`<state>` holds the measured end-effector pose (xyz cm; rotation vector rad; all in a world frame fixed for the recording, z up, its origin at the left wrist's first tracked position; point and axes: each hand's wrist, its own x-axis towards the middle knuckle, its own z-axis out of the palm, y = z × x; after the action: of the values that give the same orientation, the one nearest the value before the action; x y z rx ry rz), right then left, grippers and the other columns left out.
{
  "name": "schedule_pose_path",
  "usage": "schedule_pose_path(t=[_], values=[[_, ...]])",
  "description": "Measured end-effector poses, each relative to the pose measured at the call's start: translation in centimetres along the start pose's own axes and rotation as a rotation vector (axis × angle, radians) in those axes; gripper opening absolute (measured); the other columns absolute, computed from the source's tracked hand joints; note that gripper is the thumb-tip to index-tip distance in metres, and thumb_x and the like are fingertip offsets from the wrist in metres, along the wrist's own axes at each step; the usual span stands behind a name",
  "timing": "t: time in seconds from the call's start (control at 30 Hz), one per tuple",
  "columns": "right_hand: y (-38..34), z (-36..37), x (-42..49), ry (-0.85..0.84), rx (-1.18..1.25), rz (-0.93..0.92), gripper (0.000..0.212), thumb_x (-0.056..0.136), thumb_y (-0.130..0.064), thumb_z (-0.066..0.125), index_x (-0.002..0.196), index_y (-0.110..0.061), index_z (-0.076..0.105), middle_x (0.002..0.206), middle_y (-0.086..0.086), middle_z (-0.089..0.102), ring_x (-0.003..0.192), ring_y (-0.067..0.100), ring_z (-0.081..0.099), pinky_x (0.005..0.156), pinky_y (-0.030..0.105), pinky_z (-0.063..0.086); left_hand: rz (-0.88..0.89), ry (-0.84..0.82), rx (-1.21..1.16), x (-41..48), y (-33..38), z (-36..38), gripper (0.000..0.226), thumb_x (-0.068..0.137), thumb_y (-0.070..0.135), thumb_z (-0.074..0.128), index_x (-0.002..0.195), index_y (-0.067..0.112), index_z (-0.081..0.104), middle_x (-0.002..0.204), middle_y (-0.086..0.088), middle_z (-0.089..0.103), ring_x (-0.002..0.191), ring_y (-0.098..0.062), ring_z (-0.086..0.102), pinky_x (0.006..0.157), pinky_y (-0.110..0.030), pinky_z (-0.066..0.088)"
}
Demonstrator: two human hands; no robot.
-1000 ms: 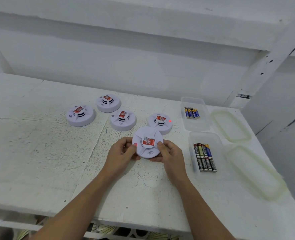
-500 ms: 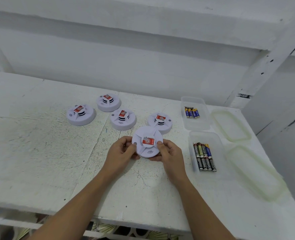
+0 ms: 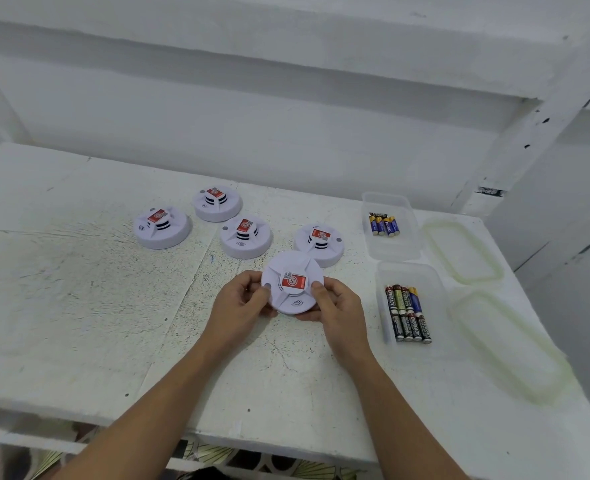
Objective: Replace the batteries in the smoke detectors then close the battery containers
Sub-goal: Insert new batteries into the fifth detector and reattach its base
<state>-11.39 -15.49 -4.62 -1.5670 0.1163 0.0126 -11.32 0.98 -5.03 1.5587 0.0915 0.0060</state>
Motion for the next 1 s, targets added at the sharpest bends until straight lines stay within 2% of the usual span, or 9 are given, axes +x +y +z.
schedule_pose_path(t=[0.07,0.2,0.3,0.4,0.57,0.73,0.87,0.93,1.0], values=[[0.0,0.0,0.0,-0.005,0.012,-0.003,0.021,0.097,-0.018,0.052,0.11,-0.009,0.066,0.096,0.006,0.073,0.083,0.018,0.072,0.062,0.026,0.058,-0.031,0.003,-0.08,0.0,-0.2,0.0,0.025,0.077,0.026,0.063,0.096,0.011,0.068,0.082,-0.023,0.058,0.079,-0.033,0.063,0.081,-0.062,0.052],[0.0,0.0,-0.1,-0.008,0.016,0.001,0.021,0.097,-0.018,0.052,0.11,-0.008,0.065,0.095,0.005,0.073,0.083,0.017,0.072,0.061,0.026,0.058,-0.032,-0.003,-0.102,0.1,-0.5,-0.1,0.029,0.075,0.03,0.063,0.096,0.011,0.068,0.076,-0.015,0.057,0.08,-0.035,0.062,0.082,-0.067,0.048],[0.0,0.0,-0.1,-0.008,0.009,-0.005,0.021,0.097,-0.017,0.052,0.111,-0.009,0.065,0.096,0.005,0.073,0.083,0.016,0.072,0.062,0.026,0.058,-0.028,-0.005,-0.088,0.1,-0.5,-0.2,0.03,0.075,0.031,0.064,0.098,0.012,0.068,0.078,-0.019,0.057,0.083,-0.041,0.062,0.082,-0.067,0.048],[0.0,0.0,-0.1,-0.005,0.005,-0.007,0.022,0.097,-0.017,0.051,0.112,-0.009,0.064,0.097,0.005,0.073,0.083,0.016,0.072,0.062,0.025,0.058,-0.03,-0.003,-0.064,0.1,-0.4,-0.1,0.029,0.075,0.031,0.062,0.097,0.015,0.069,0.092,-0.031,0.057,0.095,-0.05,0.059,0.082,-0.065,0.05],[0.0,-0.1,-0.1,0.005,0.016,-0.009,0.022,0.095,-0.012,0.054,0.114,-0.006,0.064,0.102,0.007,0.072,0.09,0.019,0.071,0.069,0.035,0.06,-0.017,-0.019,-0.064,0.1,-0.4,0.0,0.029,0.074,0.031,0.064,0.1,0.018,0.068,0.096,-0.032,0.056,0.099,-0.05,0.057,0.084,-0.064,0.049],[-0.2,0.0,0.1,0.009,0.052,-0.021,0.025,0.087,-0.007,0.061,0.112,-0.007,0.064,0.099,0.003,0.072,0.086,0.017,0.071,0.068,0.036,0.06,0.027,-0.018,-0.018,-0.2,0.0,-0.1,0.023,0.081,0.033,0.065,0.098,0.019,0.068,0.088,-0.021,0.064,0.087,-0.04,0.062,0.081,-0.055,0.054],[-1.4,0.6,1.2,0.004,0.033,-0.035,0.029,0.084,0.001,0.062,0.112,-0.009,0.063,0.089,-0.005,0.069,0.083,0.018,0.071,0.064,0.035,0.06,0.082,-0.048,0.084,1.4,1.1,-1.0,0.02,0.086,0.031,0.065,0.103,0.02,0.067,0.091,-0.024,0.062,0.089,-0.041,0.061,0.075,-0.051,0.056],[-2.5,1.2,2.7,0.019,0.0,-0.058,0.029,0.085,0.001,0.06,0.111,-0.011,0.062,0.089,-0.004,0.067,0.085,0.021,0.07,0.066,0.037,0.06,0.104,-0.046,0.098,3.1,2.3,-1.3,0.017,0.091,0.023,0.061,0.107,0.017,0.065,0.09,-0.024,0.06,0.088,-0.037,0.063,0.074,-0.043,0.059],[-3.9,1.8,5.1,0.037,-0.038,-0.087,0.029,0.084,-0.002,0.061,0.111,-0.013,0.061,0.092,0.002,0.067,0.086,0.024,0.07,0.069,0.043,0.06,0.123,-0.043,0.116,5.6,3.9,-1.5,0.02,0.092,0.023,0.058,0.111,0.015,0.062,0.085,-0.015,0.059,0.085,-0.029,0.067,0.073,-0.037,0.06]])
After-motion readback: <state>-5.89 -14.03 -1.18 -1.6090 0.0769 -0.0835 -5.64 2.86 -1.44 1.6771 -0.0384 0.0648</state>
